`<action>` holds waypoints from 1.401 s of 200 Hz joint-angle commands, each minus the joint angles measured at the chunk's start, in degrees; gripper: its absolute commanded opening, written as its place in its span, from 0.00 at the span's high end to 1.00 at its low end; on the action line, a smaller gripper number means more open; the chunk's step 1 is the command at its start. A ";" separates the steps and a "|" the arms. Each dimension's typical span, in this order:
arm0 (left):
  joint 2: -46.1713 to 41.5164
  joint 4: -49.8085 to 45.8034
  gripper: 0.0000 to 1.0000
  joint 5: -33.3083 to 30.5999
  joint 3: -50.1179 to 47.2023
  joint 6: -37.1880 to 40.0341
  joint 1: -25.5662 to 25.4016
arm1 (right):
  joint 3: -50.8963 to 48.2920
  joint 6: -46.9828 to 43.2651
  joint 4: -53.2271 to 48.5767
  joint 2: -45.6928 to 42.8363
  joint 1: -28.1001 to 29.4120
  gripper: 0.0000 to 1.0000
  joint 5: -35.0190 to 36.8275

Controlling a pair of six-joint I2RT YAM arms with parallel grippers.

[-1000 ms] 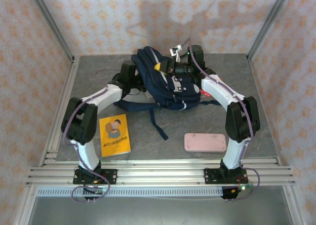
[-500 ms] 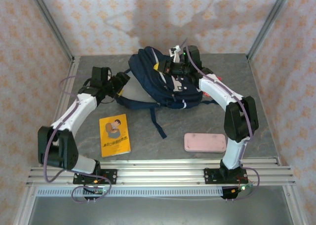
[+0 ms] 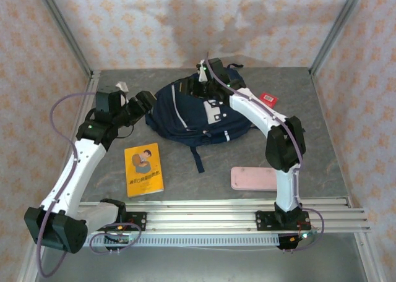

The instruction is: Pack the student bag

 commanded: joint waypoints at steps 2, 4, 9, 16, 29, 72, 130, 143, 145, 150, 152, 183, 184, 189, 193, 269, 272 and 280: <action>-1.11 -3.35 0.27 -3.24 0.48 5.77 -3.16 | -2.24 -4.86 -7.73 -8.42 -1.18 0.46 18.21; -1.07 -3.35 0.27 -3.26 0.42 6.03 -3.47 | -2.55 -5.14 -7.92 -8.94 -1.30 0.47 19.04; -0.98 -3.35 0.27 -3.40 0.30 6.62 -4.25 | -3.81 -5.41 -8.09 -10.23 -1.69 0.47 20.95; -0.74 -3.35 0.27 -3.57 0.10 7.57 -5.42 | -5.81 -4.87 -8.05 -12.19 -2.38 0.49 23.66; -0.16 -3.71 0.28 -4.40 -0.11 9.41 -7.35 | -8.27 -1.53 -9.53 -14.91 -5.45 0.51 24.87; 1.37 -4.25 0.28 -3.90 -0.75 12.02 -10.42 | -19.53 7.30 -5.90 -19.22 -20.42 0.62 23.73; 2.06 -4.50 0.29 -3.40 -0.35 12.98 -11.62 | -6.82 7.01 -10.69 1.02 -31.51 0.79 10.09; 2.59 -4.30 0.28 -3.21 -0.33 13.00 -11.80 | -1.77 7.41 -12.70 6.10 -32.05 0.81 9.12; 2.69 -4.23 0.28 -3.14 -0.29 13.00 -11.81 | -1.04 7.60 -12.92 6.71 -32.13 0.82 8.92; 2.94 -4.07 0.28 -3.05 -0.26 13.02 -11.89 | 0.47 8.03 -13.16 8.46 -32.38 0.83 8.25; 3.11 -4.00 0.29 -3.00 -0.21 13.00 -11.90 | 0.97 8.26 -13.25 9.03 -32.45 0.83 7.91; 4.94 -3.97 0.29 -2.57 0.80 13.00 -11.97 | 8.08 11.30 -14.95 17.12 -33.82 0.84 5.76; 5.01 -3.97 0.29 -2.57 0.80 13.00 -11.98 | 8.26 11.41 -15.04 17.32 -33.88 0.84 5.70; 5.21 -3.97 0.29 -2.48 0.93 13.14 -11.97 | 9.09 11.93 -15.28 18.30 -34.01 0.85 5.96; 5.29 -4.01 0.29 -2.55 0.94 13.14 -11.97 | 9.89 12.40 -15.92 19.07 -34.18 0.85 6.40; 7.00 -4.50 0.29 -1.93 1.68 13.10 -11.98 | 2.85 14.53 -19.71 18.71 -35.00 0.99 12.83; 7.07 -4.54 0.29 -1.84 1.68 13.02 -11.97 | 1.86 14.44 -19.51 18.09 -35.00 0.99 13.17; 7.16 -4.50 0.29 -1.65 1.68 12.96 -11.94 | -0.39 13.89 -19.11 16.55 -35.00 0.99 14.01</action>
